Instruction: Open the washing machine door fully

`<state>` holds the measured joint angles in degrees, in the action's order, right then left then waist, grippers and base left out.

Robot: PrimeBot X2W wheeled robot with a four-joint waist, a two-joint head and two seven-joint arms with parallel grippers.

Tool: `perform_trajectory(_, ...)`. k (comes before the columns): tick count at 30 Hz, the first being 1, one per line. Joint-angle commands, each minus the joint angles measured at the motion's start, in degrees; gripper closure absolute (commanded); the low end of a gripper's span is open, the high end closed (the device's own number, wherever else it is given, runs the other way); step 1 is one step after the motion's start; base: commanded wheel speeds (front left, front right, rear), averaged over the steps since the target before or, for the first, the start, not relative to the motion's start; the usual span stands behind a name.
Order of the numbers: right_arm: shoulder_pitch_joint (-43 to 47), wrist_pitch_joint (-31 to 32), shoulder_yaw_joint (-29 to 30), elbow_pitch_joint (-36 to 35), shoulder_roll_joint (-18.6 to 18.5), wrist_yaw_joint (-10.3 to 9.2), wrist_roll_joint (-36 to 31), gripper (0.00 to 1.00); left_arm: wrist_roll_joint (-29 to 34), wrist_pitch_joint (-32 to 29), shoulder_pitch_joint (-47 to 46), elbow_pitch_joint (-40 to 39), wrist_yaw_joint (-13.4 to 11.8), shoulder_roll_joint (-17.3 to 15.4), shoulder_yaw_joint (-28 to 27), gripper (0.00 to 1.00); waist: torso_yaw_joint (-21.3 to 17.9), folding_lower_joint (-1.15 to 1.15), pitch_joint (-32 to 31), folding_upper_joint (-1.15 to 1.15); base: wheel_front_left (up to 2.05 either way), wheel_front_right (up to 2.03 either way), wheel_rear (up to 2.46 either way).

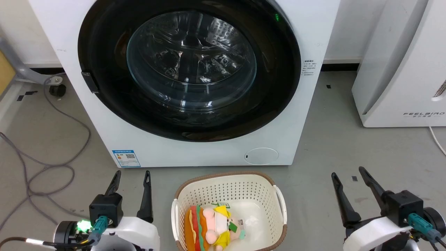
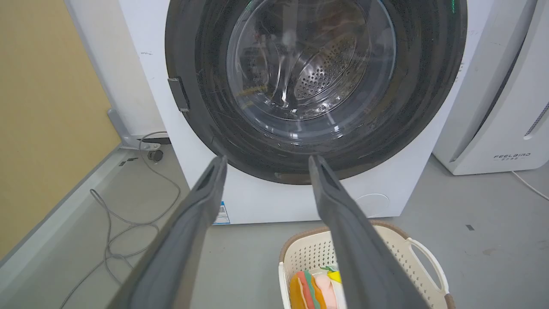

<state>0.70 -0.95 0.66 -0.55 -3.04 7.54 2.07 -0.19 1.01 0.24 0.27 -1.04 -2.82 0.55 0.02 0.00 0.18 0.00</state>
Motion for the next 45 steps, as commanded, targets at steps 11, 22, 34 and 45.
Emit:
perform_trajectory(11, 0.01, -1.88, 0.58, -1.13, 0.04, -0.01, 3.63, 0.00, -0.39, 1.77, -0.46, -0.50, -1.38, -0.02, 0.53, 0.00, 0.09, 0.00, 0.07, 0.00, 0.00, 0.00, 0.00)
perform_trajectory(22, 0.08, -3.18, 1.28, -1.61, 0.05, -0.01, 8.06, 1.00, -0.58, 3.08, -0.48, -0.67, -2.38, -0.02, 0.99, 0.00, 0.27, 0.00, 0.09, 0.00, 0.00, 0.00, 0.00)
perform_trajectory(34, 0.01, -4.62, 1.33, -0.04, 0.07, -0.02, 28.54, 1.00, -0.76, 4.52, -0.51, -0.86, -3.35, -0.03, 1.47, 0.00, 0.40, 0.00, 0.17, 0.00, 0.00, 0.00, 0.00)
perform_trajectory(45, -0.32, -4.46, 0.70, 1.04, 0.08, -0.02, 52.19, 1.00, -0.70, 5.83, -0.75, -1.08, -4.02, -0.03, 1.66, 0.00, 0.69, 0.00, 0.49, 0.00, 0.00, 0.00, 0.00)
